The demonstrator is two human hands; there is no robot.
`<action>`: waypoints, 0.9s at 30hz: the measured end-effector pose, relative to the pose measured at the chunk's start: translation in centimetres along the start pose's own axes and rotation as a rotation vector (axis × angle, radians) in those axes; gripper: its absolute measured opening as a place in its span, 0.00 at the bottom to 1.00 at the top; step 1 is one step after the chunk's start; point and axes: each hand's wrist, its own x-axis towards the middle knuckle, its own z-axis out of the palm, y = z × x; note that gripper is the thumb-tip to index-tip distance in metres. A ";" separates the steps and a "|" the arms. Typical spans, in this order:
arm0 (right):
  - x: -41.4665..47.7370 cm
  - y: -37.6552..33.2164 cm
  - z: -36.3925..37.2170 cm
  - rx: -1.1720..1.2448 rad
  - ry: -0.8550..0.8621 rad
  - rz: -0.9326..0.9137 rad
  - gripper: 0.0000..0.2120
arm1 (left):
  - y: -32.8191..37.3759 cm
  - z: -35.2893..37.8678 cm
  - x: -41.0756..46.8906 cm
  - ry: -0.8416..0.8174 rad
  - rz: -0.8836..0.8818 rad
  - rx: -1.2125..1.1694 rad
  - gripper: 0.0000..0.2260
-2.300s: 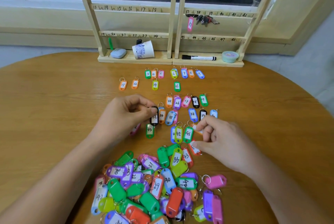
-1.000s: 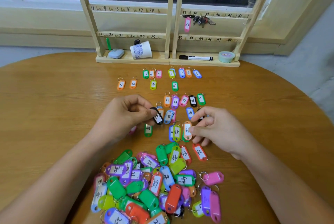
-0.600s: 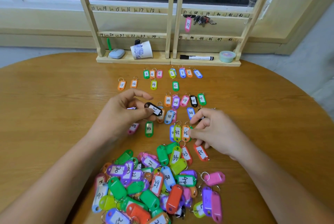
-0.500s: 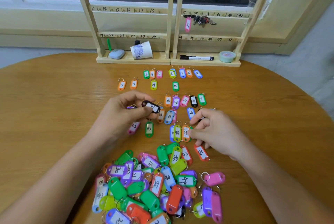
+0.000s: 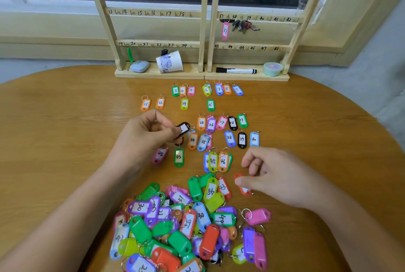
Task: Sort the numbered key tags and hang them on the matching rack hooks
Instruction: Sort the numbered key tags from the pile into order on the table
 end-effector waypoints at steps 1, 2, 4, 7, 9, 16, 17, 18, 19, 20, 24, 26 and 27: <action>-0.2 -0.2 0.0 -0.034 -0.013 -0.010 0.17 | -0.2 -0.1 0.1 0.012 -0.002 0.007 0.08; -0.2 -0.4 0.2 -0.070 -0.023 -0.022 0.18 | -0.3 -0.2 0.1 0.015 -0.003 0.012 0.10; 0.0 -0.7 0.4 -0.113 -0.045 -0.040 0.16 | -0.4 -0.3 0.2 0.009 -0.012 0.012 0.14; 0.4 -1.0 0.3 -0.115 -0.092 -0.037 0.13 | -0.3 -0.2 0.0 -0.003 -0.027 -0.018 0.14; 0.7 -1.0 0.1 -0.118 -0.116 -0.046 0.12 | -0.2 -0.1 0.1 -0.020 -0.032 -0.054 0.12; 1.8 -1.0 -0.8 0.228 -0.091 -0.065 0.12 | 0.4 -0.1 -0.2 -0.068 -0.002 -0.101 0.24; 2.0 -1.3 -1.0 0.293 -0.059 -0.069 0.13 | 0.4 -0.1 -0.1 -0.059 0.004 -0.095 0.24; 2.3 -1.6 -1.2 0.346 -0.026 -0.076 0.14 | 0.3 -0.1 -0.1 -0.052 0.010 -0.100 0.23; 2.6 -2.0 -1.3 0.395 0.002 -0.089 0.13 | 0.3 -0.1 0.0 -0.046 0.015 -0.111 0.22; 2.9 -2.4 -1.4 0.439 0.022 -0.104 0.11 | 0.2 -0.1 0.0 -0.042 0.018 -0.122 0.20; 4.2 -3.5 -0.9 0.562 0.077 -0.123 0.06 | -0.2 -0.1 0.2 -0.039 -0.009 -0.155 0.14; 5.0 -4.1 -0.5 0.626 0.096 -0.114 0.07 | -0.4 -0.3 0.4 -0.036 -0.018 -0.162 0.11; 5.3 -4.4 -0.3 0.660 0.103 -0.105 0.08 | -0.5 -0.4 0.5 -0.031 -0.020 -0.170 0.10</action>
